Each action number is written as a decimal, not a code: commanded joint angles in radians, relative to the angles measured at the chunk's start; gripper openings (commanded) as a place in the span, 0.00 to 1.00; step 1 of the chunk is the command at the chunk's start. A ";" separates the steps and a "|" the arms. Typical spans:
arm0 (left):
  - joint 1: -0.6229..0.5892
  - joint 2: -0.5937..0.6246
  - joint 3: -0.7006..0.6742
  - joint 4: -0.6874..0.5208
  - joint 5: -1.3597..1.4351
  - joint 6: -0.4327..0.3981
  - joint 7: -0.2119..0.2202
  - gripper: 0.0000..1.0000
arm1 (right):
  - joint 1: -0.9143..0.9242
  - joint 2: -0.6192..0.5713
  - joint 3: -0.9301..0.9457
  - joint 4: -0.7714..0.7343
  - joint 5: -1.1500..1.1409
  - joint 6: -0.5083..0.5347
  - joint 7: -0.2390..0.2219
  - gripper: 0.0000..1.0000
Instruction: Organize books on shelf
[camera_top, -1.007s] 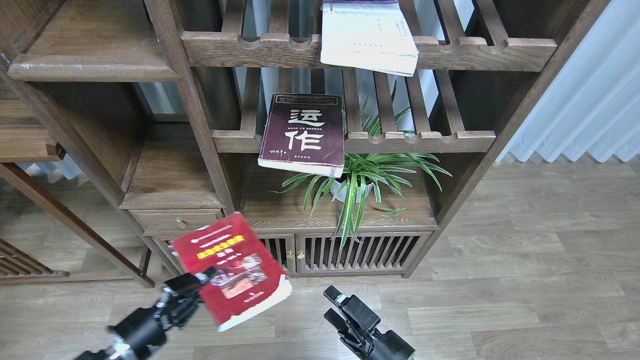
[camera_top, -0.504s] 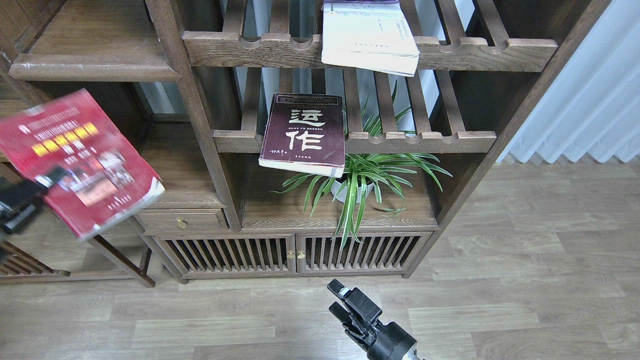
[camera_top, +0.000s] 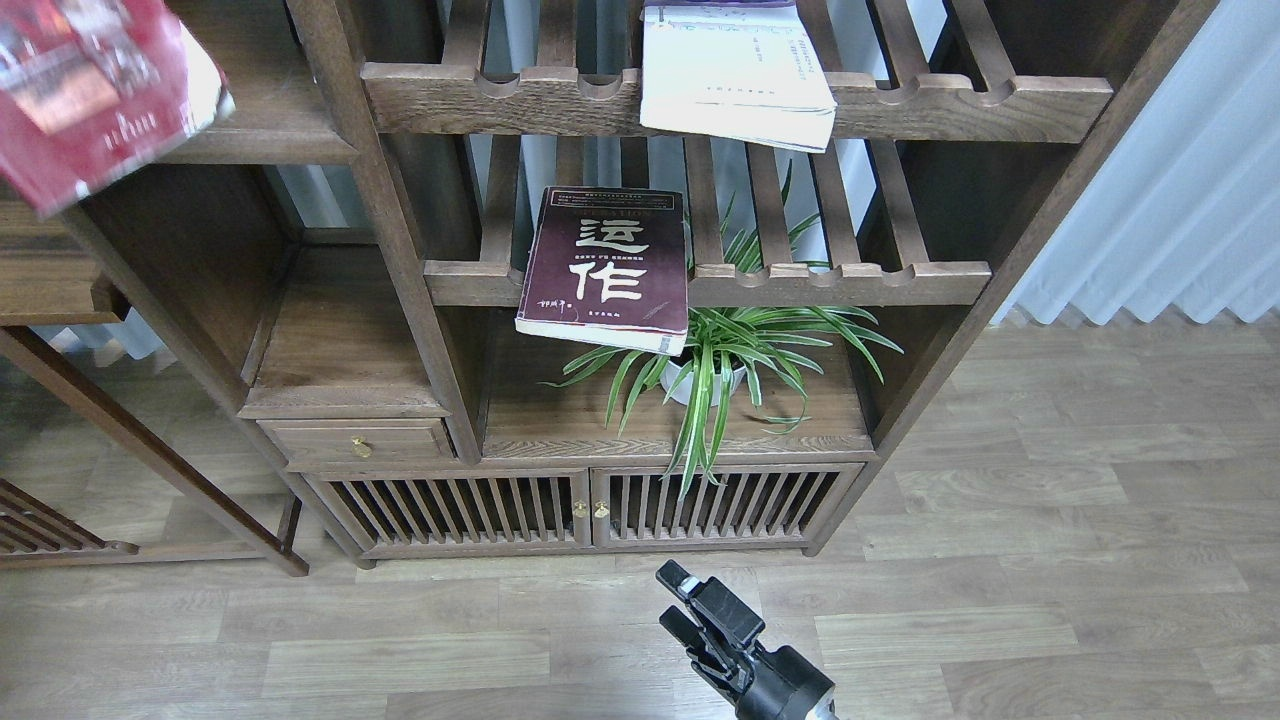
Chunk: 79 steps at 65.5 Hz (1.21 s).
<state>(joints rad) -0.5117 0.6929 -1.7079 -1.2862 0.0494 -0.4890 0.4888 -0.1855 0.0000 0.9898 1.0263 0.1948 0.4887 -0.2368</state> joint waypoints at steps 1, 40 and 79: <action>-0.073 0.001 -0.019 0.019 0.121 0.000 0.000 0.06 | 0.000 0.000 0.001 0.000 0.000 0.000 0.001 0.96; -0.475 -0.021 0.169 0.352 0.351 0.000 0.000 0.06 | -0.002 0.000 0.006 0.006 0.002 0.000 0.004 0.96; -0.725 -0.133 0.422 0.653 0.366 0.000 0.000 0.07 | 0.008 0.000 0.007 0.014 0.003 0.000 0.005 0.96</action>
<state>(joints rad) -1.2181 0.5701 -1.3065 -0.6619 0.4143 -0.4886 0.4888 -0.1777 0.0000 0.9962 1.0402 0.1977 0.4887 -0.2318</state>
